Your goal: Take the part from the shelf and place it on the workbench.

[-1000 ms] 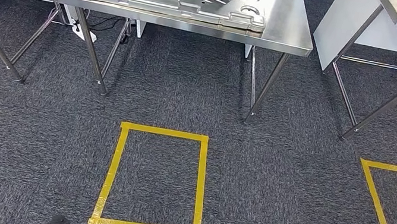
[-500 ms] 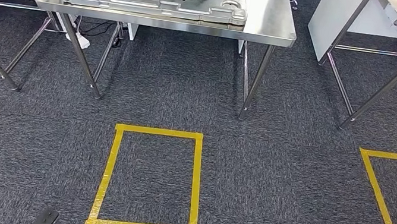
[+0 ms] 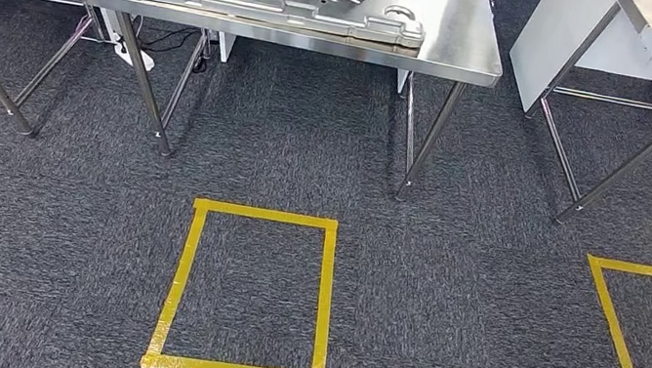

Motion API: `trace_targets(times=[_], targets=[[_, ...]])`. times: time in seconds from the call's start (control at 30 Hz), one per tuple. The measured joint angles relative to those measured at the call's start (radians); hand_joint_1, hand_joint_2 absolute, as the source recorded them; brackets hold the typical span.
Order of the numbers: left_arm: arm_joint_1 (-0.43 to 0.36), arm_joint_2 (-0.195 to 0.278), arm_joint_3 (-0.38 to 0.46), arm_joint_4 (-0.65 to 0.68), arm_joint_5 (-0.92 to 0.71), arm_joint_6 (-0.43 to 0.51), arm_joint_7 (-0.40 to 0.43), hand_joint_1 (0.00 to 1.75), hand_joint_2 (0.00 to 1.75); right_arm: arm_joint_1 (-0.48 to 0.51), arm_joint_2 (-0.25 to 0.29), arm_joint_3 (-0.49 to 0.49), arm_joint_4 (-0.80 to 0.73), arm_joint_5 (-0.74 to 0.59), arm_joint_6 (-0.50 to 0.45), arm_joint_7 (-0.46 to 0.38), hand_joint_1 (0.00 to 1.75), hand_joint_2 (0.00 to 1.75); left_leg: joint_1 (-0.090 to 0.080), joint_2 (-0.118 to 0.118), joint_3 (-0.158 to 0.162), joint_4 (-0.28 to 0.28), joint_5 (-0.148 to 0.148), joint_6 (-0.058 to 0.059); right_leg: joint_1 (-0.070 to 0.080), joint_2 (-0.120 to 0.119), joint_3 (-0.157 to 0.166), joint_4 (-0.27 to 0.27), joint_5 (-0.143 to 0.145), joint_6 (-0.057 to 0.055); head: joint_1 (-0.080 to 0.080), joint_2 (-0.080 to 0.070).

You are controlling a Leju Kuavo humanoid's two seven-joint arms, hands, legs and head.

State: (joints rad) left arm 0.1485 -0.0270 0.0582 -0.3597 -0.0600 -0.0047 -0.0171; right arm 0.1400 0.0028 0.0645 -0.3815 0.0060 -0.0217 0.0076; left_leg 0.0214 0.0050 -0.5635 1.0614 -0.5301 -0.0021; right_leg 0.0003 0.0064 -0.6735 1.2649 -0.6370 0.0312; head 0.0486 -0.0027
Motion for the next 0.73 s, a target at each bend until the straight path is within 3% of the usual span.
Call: trace_targets(times=[0.03, 0.07, 0.13, 0.17, 0.23, 0.33, 0.5, 0.73], targets=[[-0.015, 0.001, -0.003, -0.021, 0.007, 0.0, 0.002, 0.0, 1.75, 0.02, 0.0, -0.004, 0.016, -0.001, 0.002, 0.0, 0.0, 1.75, 0.001, 0.002, -0.001, 0.0, 0.0, 0.0, -0.003, 0.0, -0.018, 0.039, -0.009, 0.002, 0.004, 0.0], [-0.03, 0.001, -0.006, -0.043, 0.012, 0.0, 0.003, 0.0, 1.75, 0.041, 0.0, -0.008, 0.033, -0.001, 0.003, 0.0, 0.0, 1.75, 0.002, 0.004, -0.001, 0.0, 0.0, 0.0, -0.006, 0.0, -0.019, 0.043, 0.001, 0.004, 0.006, 0.0], [-0.064, 0.002, -0.012, -0.088, 0.021, 0.0, 0.005, 0.0, 1.75, 0.08, 0.0, -0.012, 0.068, -0.002, 0.004, 0.0, 0.0, 1.75, 0.008, 0.005, 0.0, 0.001, -0.001, 0.0, -0.014, -0.001, 0.034, -0.057, 0.064, 0.016, 0.01, 0.0], [-0.08, 0.006, -0.016, -0.111, 0.025, 0.001, 0.005, 0.0, 1.75, 0.096, 0.001, -0.015, 0.085, -0.002, 0.006, 0.0, 0.0, 1.75, 0.006, 0.004, -0.001, 0.002, -0.002, -0.002, -0.02, -0.001, 0.071, -0.129, 0.09, 0.032, 0.015, 0.0], [-0.102, 0.013, -0.022, -0.145, 0.036, 0.003, 0.006, 0.0, 1.75, 0.118, 0.002, -0.021, 0.11, -0.002, 0.012, -0.001, 0.0, 1.75, -0.001, 0.002, -0.004, 0.004, -0.004, -0.006, -0.028, 0.001, 0.118, -0.222, 0.118, 0.043, 0.022, 0.0], [-0.092, 0.017, -0.027, -0.145, 0.052, 0.006, 0.012, 0.0, 1.75, 0.113, 0.003, -0.03, 0.108, -0.002, 0.018, -0.004, 0.0, 1.75, -0.007, 0.004, -0.001, -0.004, 0.0, -0.014, -0.026, 0.005, 0.121, -0.233, 0.117, 0.027, 0.008, 0.0], [-0.027, 0.016, -0.035, -0.099, 0.058, 0.006, 0.017, 0.0, 1.75, 0.052, 0.003, -0.037, 0.06, -0.003, 0.019, -0.008, 0.0, 1.75, 0.0, 0.0, 0.003, -0.013, 0.007, -0.025, -0.019, 0.004, 0.118, -0.233, 0.117, 0.021, -0.008, 0.0], [0.0, 0.017, -0.044, -0.066, 0.06, 0.006, 0.017, 0.0, 1.75, 0.027, 0.002, -0.038, 0.026, -0.004, 0.019, -0.008, 0.0, 1.75, 0.002, -0.001, 0.002, -0.015, 0.01, -0.029, -0.016, 0.002, 0.119, -0.233, 0.118, 0.016, -0.011, 0.0]])
